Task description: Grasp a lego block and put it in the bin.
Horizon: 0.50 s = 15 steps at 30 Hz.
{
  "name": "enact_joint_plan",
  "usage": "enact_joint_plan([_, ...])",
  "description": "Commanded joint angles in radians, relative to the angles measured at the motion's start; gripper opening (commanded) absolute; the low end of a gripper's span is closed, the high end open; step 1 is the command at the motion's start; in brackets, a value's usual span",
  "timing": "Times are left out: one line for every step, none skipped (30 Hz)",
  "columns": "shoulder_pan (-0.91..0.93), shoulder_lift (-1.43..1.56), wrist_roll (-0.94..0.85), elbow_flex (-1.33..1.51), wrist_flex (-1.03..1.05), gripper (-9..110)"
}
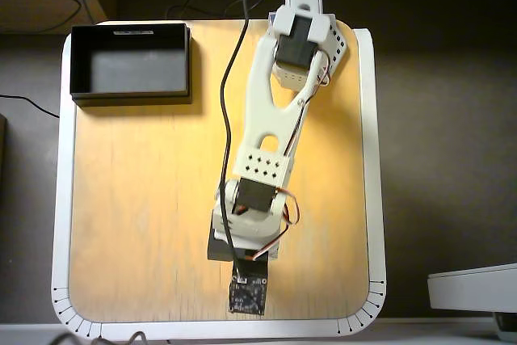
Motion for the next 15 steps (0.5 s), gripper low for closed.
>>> enact_joint_plan([0.038,0.285,-0.037,-0.114,0.048,1])
enact_joint_plan([0.051,0.319,-0.043,-0.115,0.054,1])
enact_joint_plan([0.066,0.354,-0.048,-0.115,0.063,1])
enact_joint_plan([0.084,0.391,-0.052,-0.115,0.080,1])
enact_joint_plan([0.106,0.428,-0.052,-0.115,0.097,1])
enact_joint_plan([0.129,0.465,-0.055,-0.115,0.112,1])
enact_joint_plan([0.155,0.500,-0.060,-0.115,0.129,1])
enact_joint_plan([0.186,0.529,-0.066,-0.115,0.143,1])
enact_joint_plan([0.218,0.555,-0.081,-0.115,0.155,1])
enact_joint_plan([0.252,0.581,-0.095,-0.115,0.172,1])
enact_joint_plan([0.290,0.607,-0.110,-0.115,0.196,1])
enact_joint_plan([0.327,0.632,-0.124,-0.115,0.216,0])
enact_joint_plan([0.370,0.655,-0.144,-0.115,0.235,0])
enact_joint_plan([0.416,0.675,-0.150,-0.115,0.253,0])
enact_joint_plan([0.466,0.692,-0.156,-0.115,0.272,0])
